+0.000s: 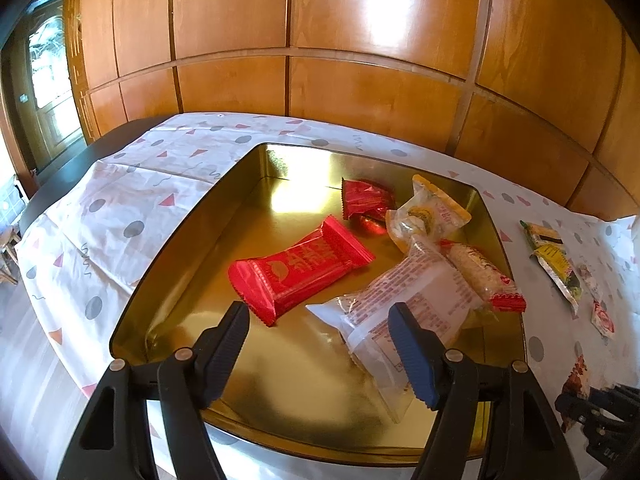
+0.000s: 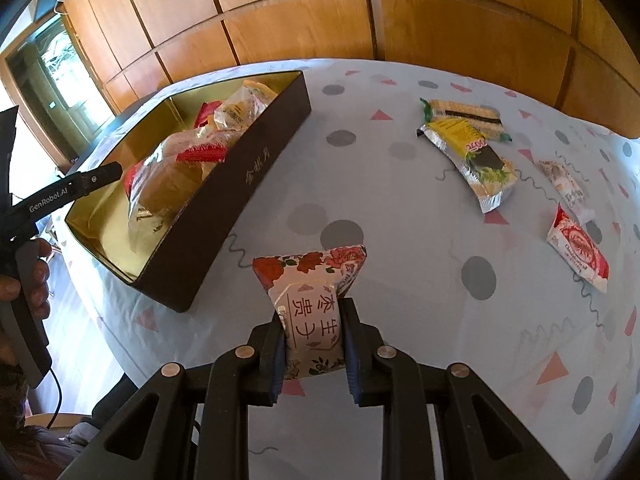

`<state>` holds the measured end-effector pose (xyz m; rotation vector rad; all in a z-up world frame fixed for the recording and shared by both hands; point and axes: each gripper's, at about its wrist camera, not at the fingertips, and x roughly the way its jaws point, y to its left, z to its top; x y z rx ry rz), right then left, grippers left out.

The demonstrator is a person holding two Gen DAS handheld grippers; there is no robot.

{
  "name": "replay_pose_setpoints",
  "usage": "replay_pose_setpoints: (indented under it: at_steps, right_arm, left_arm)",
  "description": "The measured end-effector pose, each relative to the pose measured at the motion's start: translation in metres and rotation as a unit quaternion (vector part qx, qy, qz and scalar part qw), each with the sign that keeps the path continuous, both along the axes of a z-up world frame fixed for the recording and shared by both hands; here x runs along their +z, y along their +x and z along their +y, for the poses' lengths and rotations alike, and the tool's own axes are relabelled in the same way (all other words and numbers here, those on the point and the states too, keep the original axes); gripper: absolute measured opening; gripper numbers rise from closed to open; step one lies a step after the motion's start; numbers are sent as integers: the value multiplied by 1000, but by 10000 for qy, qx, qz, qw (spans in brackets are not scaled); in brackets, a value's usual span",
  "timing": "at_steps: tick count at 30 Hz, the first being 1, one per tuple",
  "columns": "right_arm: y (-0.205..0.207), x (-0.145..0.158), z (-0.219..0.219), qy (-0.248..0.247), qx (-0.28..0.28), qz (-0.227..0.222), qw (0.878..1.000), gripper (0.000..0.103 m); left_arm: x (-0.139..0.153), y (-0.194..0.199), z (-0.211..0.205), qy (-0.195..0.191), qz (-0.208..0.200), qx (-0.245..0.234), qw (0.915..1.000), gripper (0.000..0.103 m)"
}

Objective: Organize snacks
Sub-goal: 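Carry the floral white packet over the tin with the right gripper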

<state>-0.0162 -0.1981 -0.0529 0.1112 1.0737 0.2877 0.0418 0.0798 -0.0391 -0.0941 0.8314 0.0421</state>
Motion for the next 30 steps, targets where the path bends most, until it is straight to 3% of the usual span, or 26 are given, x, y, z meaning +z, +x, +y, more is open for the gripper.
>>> replay_pose_setpoints:
  at_steps: [10, 14, 24, 30]
  right_arm:
    - [0, -16, -8, 225, -143, 250, 9993, 27]
    - [1, -17, -15, 486, -194, 298, 9982, 33]
    - [6, -3, -21, 290, -48, 108, 9995, 36]
    - [3, -4, -12, 8, 119, 52, 9999, 24]
  left_arm:
    - [-1, -2, 1, -6, 34, -17, 10000, 73]
    - [-1, -3, 1, -20, 45, -33, 10000, 76]
    - [2, -5, 0, -44, 0, -72, 10000, 77]
    - [3, -6, 4, 3, -22, -13, 10000, 77]
